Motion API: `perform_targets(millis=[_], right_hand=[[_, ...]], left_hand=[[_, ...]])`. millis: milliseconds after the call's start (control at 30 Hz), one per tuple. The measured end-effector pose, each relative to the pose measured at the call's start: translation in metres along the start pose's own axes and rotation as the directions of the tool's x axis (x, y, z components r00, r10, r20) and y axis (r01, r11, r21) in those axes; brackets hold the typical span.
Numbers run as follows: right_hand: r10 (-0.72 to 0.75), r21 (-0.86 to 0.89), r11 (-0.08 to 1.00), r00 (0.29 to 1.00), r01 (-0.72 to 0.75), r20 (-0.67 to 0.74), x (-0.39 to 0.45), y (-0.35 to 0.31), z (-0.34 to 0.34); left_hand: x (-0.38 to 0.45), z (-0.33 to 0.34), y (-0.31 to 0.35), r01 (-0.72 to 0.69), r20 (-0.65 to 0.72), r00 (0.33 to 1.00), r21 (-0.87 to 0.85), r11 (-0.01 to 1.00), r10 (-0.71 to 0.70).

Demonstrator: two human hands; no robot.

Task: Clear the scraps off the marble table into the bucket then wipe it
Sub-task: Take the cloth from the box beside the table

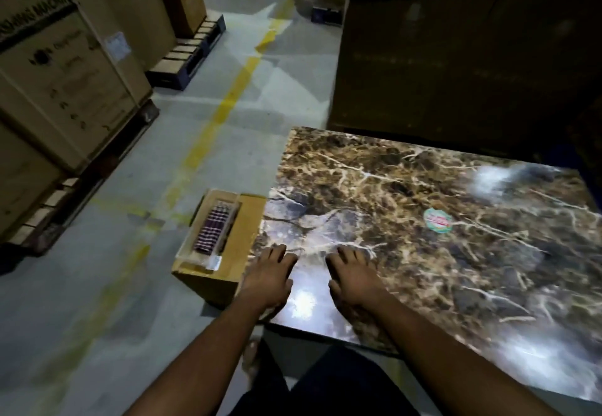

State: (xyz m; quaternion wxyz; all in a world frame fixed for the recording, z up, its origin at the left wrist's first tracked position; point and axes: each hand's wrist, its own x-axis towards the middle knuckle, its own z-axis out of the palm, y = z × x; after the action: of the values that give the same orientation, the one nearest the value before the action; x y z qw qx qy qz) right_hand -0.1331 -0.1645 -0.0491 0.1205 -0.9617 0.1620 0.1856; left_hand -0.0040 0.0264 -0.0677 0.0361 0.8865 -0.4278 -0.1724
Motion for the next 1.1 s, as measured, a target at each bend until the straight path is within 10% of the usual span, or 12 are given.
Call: perform_targets(millis=[367,867,1100], right_hand=[[0.088,0.084,0.991,0.983,-0.102,0.159,0.108,-0.129,-0.030],[0.240,0.038,0.967,0.954,-0.251,0.179,0.137,-0.144,-0.024],[0.262,0.101,0.952,0.941,-0.288,0.216,0.136,-0.147,-0.032]], left_hand=[[0.025,-0.023,-0.154,0.025,0.001,1.000,-0.020,0.999,-0.025],[0.147,0.059,-0.281,0.517,0.264,0.846,-0.199,0.833,-0.462],[0.165,0.102,-0.291,0.616,0.159,0.786,-0.120,0.779,-0.598]])
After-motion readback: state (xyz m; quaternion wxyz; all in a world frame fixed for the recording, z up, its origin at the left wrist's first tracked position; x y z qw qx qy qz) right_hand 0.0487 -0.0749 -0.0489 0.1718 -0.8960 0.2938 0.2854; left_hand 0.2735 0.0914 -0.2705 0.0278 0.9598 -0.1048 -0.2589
